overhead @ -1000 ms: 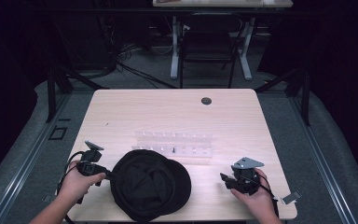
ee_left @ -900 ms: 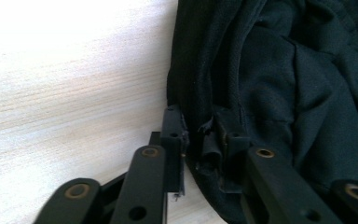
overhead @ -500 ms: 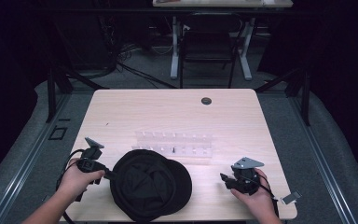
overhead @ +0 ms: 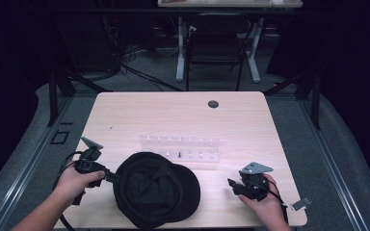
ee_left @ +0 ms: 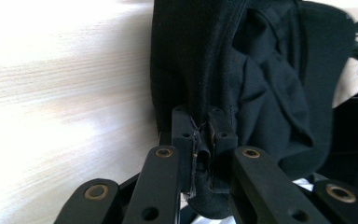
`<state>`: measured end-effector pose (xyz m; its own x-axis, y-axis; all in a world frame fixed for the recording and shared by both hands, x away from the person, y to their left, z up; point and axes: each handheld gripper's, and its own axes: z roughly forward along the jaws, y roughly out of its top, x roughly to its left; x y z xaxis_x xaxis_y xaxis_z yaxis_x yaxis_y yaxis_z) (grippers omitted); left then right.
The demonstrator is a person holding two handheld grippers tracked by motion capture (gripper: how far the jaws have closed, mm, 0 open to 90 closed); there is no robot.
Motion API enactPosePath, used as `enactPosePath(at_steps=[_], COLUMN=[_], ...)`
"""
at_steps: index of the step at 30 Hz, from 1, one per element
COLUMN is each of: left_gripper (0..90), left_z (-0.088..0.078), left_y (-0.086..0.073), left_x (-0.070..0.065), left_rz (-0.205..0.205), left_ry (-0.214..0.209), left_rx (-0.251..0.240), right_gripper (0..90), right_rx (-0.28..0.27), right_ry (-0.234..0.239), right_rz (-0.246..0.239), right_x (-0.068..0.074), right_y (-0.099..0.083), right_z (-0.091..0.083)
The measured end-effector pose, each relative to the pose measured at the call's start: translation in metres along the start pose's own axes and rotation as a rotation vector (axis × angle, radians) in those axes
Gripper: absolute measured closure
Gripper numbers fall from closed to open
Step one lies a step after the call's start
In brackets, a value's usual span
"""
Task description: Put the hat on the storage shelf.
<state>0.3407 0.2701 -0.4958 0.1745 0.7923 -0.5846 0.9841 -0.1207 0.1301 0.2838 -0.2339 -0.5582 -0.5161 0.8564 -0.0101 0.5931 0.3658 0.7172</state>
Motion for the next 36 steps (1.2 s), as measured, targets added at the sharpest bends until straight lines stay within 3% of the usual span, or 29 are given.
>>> enactPosePath(at_steps=[10,31,36], left_gripper=[84.5,84.7,84.6], left_z=[-0.009,-0.036,-0.045], left_y=[0.000,0.003,0.004], left_x=[-0.009,-0.028,-0.036], left_rz=[-0.005,0.007,0.000], left_ry=[-0.018,0.070,0.073], left_rx=[-0.004,-0.018,-0.029], right_gripper=[44.5,44.5,44.5], right_rx=[0.008,0.003,0.006], right_ry=[0.000,-0.007,0.001], right_rz=[-0.004,-0.001,-0.003], right_x=[0.000,-0.001,-0.001], right_y=[0.000,0.000,0.000], right_z=[0.000,0.000,0.000])
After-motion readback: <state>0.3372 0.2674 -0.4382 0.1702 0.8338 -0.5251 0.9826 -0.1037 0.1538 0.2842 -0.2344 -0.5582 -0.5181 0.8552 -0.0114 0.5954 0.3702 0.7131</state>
